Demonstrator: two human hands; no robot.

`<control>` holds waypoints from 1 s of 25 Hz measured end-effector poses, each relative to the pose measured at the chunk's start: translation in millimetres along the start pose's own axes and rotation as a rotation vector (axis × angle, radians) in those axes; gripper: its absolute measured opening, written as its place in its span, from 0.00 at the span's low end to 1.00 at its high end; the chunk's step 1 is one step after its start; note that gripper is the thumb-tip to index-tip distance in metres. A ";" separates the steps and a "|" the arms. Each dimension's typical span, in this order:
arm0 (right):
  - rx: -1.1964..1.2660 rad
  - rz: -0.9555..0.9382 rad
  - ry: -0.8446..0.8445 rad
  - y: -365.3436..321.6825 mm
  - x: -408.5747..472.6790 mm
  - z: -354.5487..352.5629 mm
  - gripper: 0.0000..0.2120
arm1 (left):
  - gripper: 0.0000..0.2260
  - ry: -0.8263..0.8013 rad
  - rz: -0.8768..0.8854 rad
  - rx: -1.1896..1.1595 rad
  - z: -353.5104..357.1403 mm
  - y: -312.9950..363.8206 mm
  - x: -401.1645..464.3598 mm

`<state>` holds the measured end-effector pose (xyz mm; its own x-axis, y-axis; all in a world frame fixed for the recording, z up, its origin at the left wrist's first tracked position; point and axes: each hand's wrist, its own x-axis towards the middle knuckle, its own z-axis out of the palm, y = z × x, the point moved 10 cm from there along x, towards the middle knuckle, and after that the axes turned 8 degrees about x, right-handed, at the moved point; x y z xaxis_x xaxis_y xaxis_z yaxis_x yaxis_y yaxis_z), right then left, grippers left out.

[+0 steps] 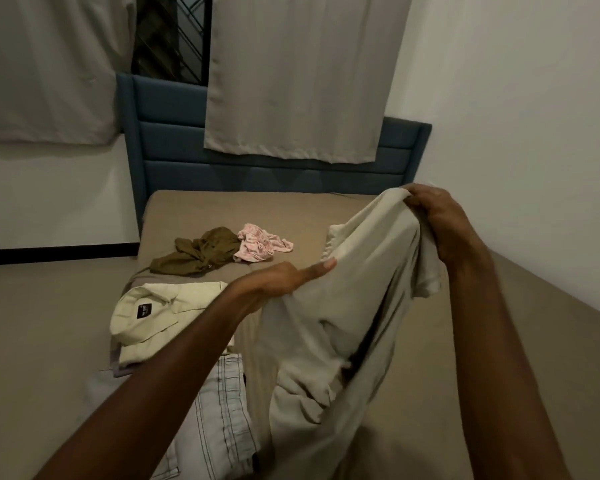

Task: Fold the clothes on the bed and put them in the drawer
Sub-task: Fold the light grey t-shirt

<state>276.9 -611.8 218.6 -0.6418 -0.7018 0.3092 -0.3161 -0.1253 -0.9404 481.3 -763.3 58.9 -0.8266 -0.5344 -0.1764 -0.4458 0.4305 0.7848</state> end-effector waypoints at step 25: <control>0.004 0.178 -0.029 67.4 -106.9 -96.4 0.23 | 0.11 0.273 0.026 0.082 -30.8 -59.5 -42.0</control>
<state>256.9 -477.7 135.8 -0.6667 -0.7333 0.1331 -0.1965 0.0007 -0.9805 553.1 -788.8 37.9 -0.7201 -0.6936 0.0183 -0.4609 0.4979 0.7346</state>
